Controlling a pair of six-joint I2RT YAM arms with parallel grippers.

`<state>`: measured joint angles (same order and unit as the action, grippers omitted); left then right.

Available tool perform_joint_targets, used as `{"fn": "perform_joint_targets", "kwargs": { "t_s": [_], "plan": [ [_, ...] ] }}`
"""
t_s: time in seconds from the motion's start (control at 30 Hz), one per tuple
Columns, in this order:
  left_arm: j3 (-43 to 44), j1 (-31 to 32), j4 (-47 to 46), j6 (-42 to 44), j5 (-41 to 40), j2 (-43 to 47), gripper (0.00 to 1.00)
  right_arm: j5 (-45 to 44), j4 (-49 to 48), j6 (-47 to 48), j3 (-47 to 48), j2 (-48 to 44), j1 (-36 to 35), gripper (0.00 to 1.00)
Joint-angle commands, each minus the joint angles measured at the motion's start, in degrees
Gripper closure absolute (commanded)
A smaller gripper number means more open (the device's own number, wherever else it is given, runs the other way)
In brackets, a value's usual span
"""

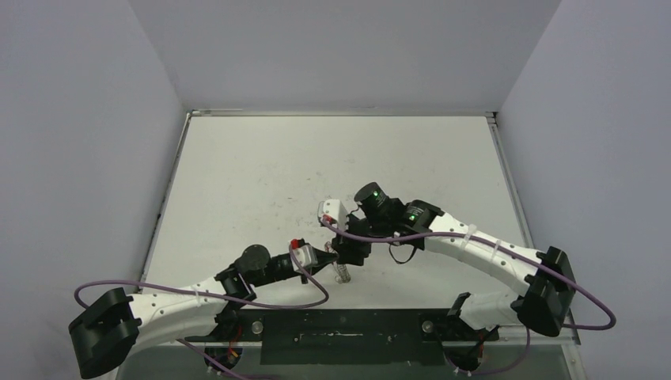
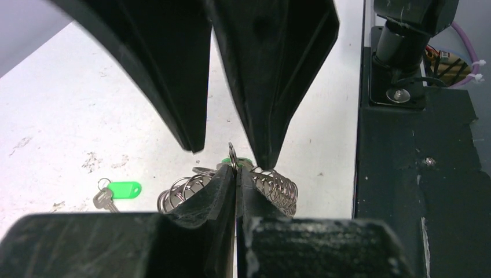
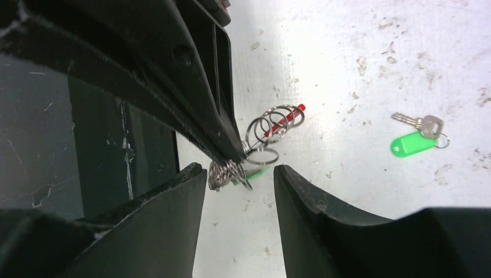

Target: Put the keys on the keyring

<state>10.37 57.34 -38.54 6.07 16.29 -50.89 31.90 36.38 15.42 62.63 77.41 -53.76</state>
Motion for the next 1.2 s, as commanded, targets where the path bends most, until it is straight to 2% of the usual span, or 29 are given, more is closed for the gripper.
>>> {"fn": "perform_joint_targets", "kwargs": {
  "t_s": [0.0,0.17,0.4,0.83,1.1,1.17],
  "plan": [
    [-1.30,0.23,-9.50,-2.43,-1.94,0.33,1.00,4.85,-11.67,-1.53,-5.53,-7.45,3.07,0.52],
    [-3.01,0.32,-13.80,-2.52,-1.63,0.53,1.00,13.21,-21.83,-1.94,-13.34,-13.96,7.98,0.54],
    [-3.99,0.31,-16.64,-1.98,0.94,1.63,1.00,20.34,-28.10,2.20,-19.95,-18.79,8.53,0.58],
    [-4.08,0.32,-16.21,-2.18,1.73,2.42,1.00,20.74,-30.61,2.52,-21.13,-16.35,8.45,0.68],
    [-4.07,0.32,-16.12,-2.11,1.64,2.18,1.00,20.06,-29.15,3.87,-21.32,-15.15,8.48,0.81],
    [-4.08,0.32,-16.04,-2.11,1.63,2.24,1.00,19.60,-28.11,4.17,-21.04,-14.86,8.42,0.89]
  ]
}}
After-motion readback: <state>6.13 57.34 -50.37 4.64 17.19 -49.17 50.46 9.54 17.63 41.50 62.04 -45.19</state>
